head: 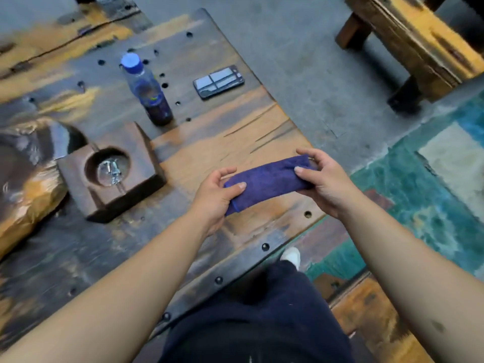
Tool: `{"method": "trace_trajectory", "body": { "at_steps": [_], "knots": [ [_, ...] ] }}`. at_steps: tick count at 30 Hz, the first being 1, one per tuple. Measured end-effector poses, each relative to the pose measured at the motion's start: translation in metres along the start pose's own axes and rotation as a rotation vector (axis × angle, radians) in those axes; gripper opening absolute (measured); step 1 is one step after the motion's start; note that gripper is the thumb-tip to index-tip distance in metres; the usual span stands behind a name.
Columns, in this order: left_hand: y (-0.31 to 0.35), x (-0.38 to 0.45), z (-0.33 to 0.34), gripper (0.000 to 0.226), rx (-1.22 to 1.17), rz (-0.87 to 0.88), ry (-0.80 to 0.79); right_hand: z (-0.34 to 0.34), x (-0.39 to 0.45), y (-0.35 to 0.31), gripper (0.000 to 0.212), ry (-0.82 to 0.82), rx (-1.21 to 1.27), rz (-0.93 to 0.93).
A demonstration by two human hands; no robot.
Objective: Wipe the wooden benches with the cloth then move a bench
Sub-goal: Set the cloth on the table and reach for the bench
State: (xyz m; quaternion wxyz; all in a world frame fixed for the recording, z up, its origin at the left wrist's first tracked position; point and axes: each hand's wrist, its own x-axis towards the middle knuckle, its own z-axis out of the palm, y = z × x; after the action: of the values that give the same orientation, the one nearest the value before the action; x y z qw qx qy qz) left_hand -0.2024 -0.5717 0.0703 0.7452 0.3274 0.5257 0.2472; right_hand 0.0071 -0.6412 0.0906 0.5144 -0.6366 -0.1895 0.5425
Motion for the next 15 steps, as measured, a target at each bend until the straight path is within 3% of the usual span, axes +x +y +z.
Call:
{"method": "trace_trajectory", "body": {
  "at_steps": [9,11,15],
  "knots": [
    [-0.051,0.028,0.035,0.034,0.025,-0.046,0.242,-0.052,0.061,0.031,0.031,-0.126,-0.333,0.029],
    [-0.066,0.030,0.046,0.034,0.213,-0.009,0.293,-0.065,0.068,0.041,0.036,-0.110,-0.479,-0.002],
    [-0.091,0.038,0.062,0.041,0.823,0.127,0.278,-0.080,0.076,0.063,0.042,-0.059,-0.886,-0.113]
  ]
}}
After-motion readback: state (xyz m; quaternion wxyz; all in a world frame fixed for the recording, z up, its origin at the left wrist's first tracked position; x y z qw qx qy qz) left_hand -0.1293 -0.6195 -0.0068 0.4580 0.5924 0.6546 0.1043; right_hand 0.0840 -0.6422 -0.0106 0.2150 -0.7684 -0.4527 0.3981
